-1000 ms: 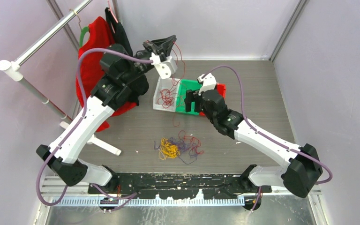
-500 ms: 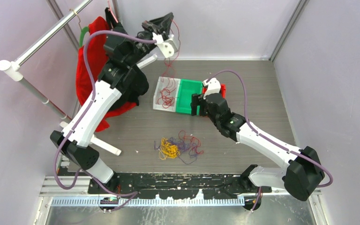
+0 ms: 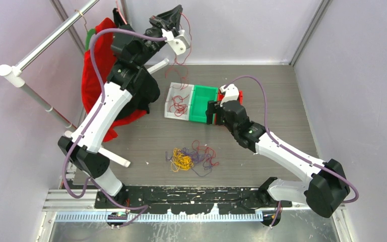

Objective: Untangle the cables
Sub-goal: Place the cable in the bin.

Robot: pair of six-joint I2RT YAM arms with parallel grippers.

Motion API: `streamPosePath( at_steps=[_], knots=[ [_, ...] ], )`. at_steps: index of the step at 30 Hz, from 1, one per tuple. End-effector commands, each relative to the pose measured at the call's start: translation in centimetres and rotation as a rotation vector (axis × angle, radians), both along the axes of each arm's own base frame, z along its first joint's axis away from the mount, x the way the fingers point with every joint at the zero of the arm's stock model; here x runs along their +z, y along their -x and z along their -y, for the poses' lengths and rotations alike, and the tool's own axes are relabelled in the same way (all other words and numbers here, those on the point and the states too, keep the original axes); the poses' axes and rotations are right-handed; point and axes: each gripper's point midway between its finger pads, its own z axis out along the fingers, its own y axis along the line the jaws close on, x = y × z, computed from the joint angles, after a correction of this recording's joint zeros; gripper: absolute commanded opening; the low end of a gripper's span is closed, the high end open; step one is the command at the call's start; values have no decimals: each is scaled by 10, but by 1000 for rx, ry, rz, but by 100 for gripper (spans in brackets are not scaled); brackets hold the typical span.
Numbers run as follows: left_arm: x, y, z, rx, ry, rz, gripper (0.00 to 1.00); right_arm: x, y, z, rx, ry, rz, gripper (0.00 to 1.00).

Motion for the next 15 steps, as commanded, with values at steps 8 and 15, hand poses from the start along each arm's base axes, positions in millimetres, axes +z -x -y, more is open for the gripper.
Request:
streamPosePath(
  at_steps=[8, 15],
  knots=[
    [4, -21, -10, 57, 3, 84, 0, 21, 2, 4, -16, -63, 55, 79],
    [-15, -35, -13, 80, -36, 86, 0, 22, 3, 6, -15, -65, 54, 79]
  ],
)
